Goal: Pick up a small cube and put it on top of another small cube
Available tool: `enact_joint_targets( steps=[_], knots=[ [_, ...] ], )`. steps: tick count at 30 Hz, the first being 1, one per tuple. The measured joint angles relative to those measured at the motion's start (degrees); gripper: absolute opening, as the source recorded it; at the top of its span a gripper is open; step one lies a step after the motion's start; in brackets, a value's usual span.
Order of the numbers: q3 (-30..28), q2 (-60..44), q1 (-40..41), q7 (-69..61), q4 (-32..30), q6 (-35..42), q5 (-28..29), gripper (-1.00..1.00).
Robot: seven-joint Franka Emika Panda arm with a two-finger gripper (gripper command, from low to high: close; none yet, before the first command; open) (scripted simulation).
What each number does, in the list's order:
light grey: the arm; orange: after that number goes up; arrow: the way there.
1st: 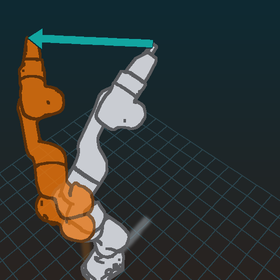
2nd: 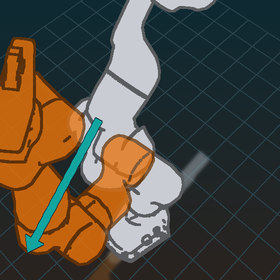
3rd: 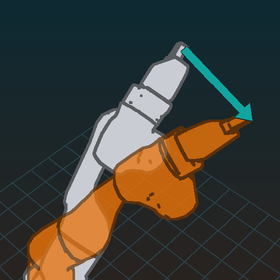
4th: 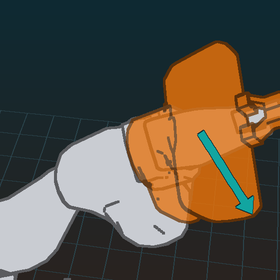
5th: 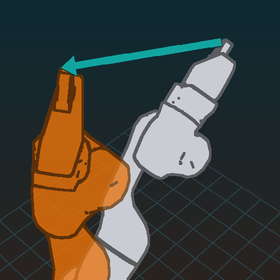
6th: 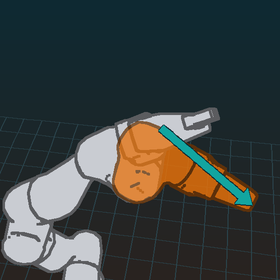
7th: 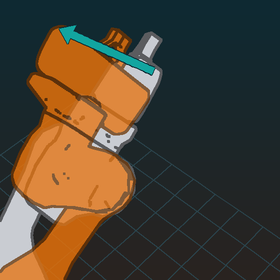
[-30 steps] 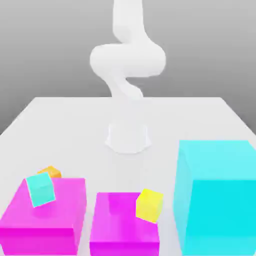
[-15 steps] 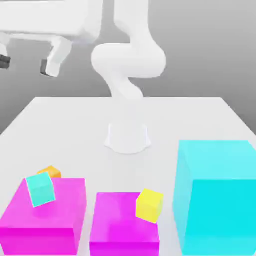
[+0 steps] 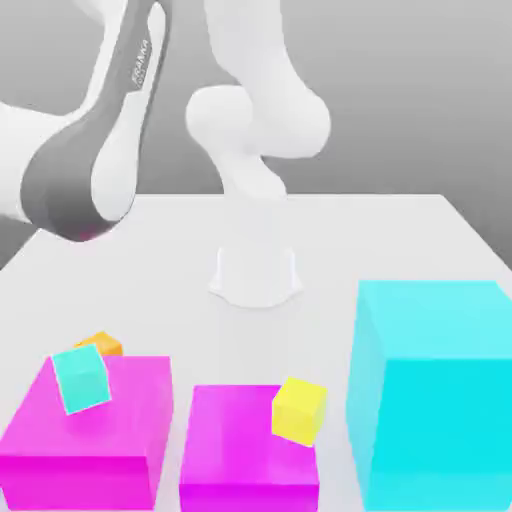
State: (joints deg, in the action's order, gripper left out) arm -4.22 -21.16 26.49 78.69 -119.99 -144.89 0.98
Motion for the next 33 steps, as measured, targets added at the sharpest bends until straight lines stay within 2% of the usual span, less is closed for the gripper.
enact_joint_targets(
  steps=[3,6,7,14,18,24,28,33],
  knots=[
    [0.3,-5.8,2.4,0.3,1.1,-1.7,-3.5,0.00],
    [1.0,-12.0,3.5,0.2,2.5,-5.7,-4.5,0.00],
    [1.2,-13.8,3.7,0.1,2.9,-7.0,-4.7,-1.00],
    [1.2,-14.0,3.7,0.1,2.9,-7.3,-4.8,-1.00],
    [0.6,-7.8,3.6,-0.2,1.7,-2.2,-4.2,-1.00],
    [2.7,-4.4,5.3,-8.4,2.1,2.9,-4.1,-1.00],
    [6.0,3.1,1.4,-3.8,-2.6,4.6,-6.2,-1.00],
    [10.8,13.3,-4.9,9.7,-11.0,5.6,-7.5,-1.00]
  ],
)
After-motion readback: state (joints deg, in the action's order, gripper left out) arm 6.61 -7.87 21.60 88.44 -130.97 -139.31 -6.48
